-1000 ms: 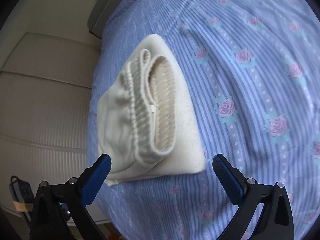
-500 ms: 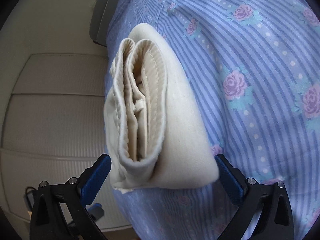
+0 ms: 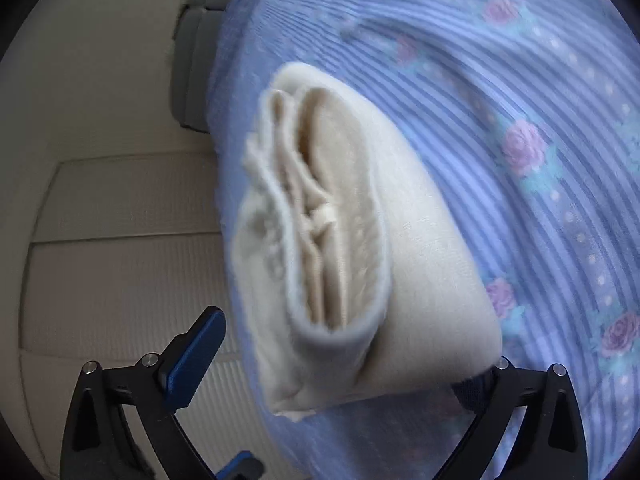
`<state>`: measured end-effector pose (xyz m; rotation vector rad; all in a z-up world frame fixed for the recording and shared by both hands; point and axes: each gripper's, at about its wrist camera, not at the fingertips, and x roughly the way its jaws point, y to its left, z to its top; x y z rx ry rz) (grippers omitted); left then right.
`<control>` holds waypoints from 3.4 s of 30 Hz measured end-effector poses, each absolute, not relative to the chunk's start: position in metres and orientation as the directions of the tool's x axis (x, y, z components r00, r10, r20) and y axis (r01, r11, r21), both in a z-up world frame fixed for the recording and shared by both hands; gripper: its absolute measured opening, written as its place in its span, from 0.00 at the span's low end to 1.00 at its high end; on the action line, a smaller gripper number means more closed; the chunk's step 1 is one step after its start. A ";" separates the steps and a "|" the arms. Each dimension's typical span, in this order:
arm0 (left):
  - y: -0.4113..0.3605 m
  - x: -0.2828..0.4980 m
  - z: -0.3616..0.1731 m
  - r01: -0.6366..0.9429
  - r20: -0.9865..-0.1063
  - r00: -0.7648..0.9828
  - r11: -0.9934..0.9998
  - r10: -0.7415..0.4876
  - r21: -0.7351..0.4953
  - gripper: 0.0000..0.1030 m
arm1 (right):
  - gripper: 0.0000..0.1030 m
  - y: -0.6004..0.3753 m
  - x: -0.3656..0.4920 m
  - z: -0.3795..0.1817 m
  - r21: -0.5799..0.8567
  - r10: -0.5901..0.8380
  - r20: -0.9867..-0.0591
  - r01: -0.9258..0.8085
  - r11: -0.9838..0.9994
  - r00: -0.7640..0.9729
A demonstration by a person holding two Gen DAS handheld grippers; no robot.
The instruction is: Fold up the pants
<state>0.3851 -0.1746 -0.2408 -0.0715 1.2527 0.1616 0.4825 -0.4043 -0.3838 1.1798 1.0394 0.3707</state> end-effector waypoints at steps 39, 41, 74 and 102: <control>-0.022 0.594 -0.331 0.143 -0.795 0.231 0.828 -0.561 -0.542 0.72 | 0.64 -0.357 0.491 -0.351 0.537 0.241 -0.824 0.571 0.621 0.512; -0.023 0.595 -0.339 0.149 -0.780 0.208 0.807 -0.590 -0.571 0.67 | 0.64 -0.356 0.488 -0.350 0.533 0.236 -0.824 0.565 0.629 0.515; -0.073 0.593 -0.270 0.076 -0.802 0.201 0.825 -0.562 -0.559 0.30 | 0.40 -0.343 0.493 -0.264 0.494 0.292 -0.802 0.301 0.816 0.521; 0.082 0.287 -0.116 -0.039 -0.792 0.431 0.868 -0.433 -0.496 0.29 | 0.40 -0.211 0.285 -0.122 0.516 0.486 -0.750 -0.063 0.854 0.449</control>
